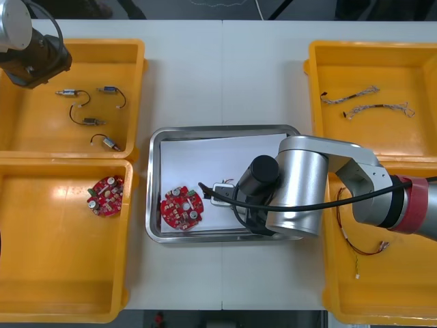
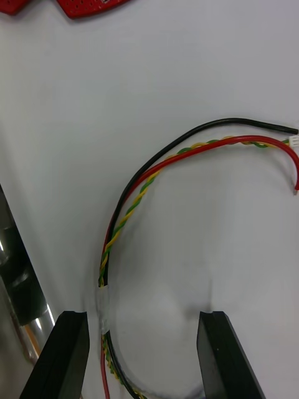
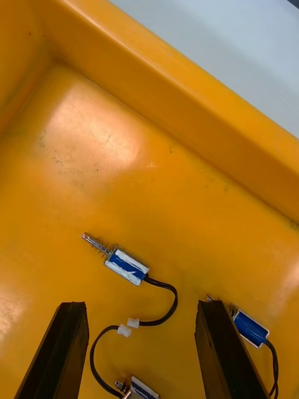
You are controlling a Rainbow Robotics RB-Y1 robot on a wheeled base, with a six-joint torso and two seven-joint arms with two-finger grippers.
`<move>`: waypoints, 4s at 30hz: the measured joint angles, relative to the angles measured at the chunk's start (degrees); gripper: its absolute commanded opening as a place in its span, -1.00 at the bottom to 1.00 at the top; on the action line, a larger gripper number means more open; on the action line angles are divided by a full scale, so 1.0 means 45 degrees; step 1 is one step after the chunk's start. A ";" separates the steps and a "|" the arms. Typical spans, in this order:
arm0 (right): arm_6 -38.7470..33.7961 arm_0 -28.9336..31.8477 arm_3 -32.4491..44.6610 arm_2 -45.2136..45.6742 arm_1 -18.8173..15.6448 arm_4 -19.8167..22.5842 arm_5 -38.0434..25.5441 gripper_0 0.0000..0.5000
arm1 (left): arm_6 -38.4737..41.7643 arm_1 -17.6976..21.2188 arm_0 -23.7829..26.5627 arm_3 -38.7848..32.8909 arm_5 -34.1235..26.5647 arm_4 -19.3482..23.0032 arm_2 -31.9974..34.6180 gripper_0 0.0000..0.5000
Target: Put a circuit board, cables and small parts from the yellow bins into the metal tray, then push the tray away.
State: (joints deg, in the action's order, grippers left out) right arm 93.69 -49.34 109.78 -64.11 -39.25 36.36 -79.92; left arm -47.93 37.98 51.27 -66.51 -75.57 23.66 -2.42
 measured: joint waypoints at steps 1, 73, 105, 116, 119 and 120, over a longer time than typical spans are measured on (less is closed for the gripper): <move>0.0000 -0.0007 0.0007 0.0019 0.0000 -0.0001 -0.0003 1.00 | 0.0000 -0.0029 0.0000 0.0078 0.0046 0.0000 0.0000 1.00; -0.0003 0.3518 -0.0144 1.7106 -0.1449 0.1126 -0.6654 1.00 | 0.0184 -0.1354 0.0751 0.1446 -0.1384 -0.1487 0.1318 -1.00; -0.0694 -0.0730 -0.9060 1.6023 -0.1147 -0.0838 -0.4514 1.00 | -0.0827 -0.2594 0.0226 -0.6799 -0.6811 0.1044 -0.4056 -1.00; -0.5822 -0.1901 -1.0714 1.6022 -0.0016 -0.1679 -0.3861 1.00 | -0.0824 -0.2811 -0.0538 -0.6793 -0.5403 0.1287 -0.5671 -1.00; -0.7121 -0.1943 -1.0805 1.6022 0.0230 -0.1863 -0.3640 1.00 | -0.0824 -0.2804 -0.0867 -0.6793 -0.5059 0.1286 -0.5968 -1.00; -0.7485 -0.1953 -1.0876 1.6022 0.0292 -0.1914 -0.3569 1.00 | -0.0824 -0.2803 -0.0962 -0.6793 -0.4944 0.1284 -0.6064 -1.00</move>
State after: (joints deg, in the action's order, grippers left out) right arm 60.01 -58.12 60.84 7.99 -37.94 27.75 -95.98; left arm -51.64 25.37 46.94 -97.07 -97.81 29.43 -29.71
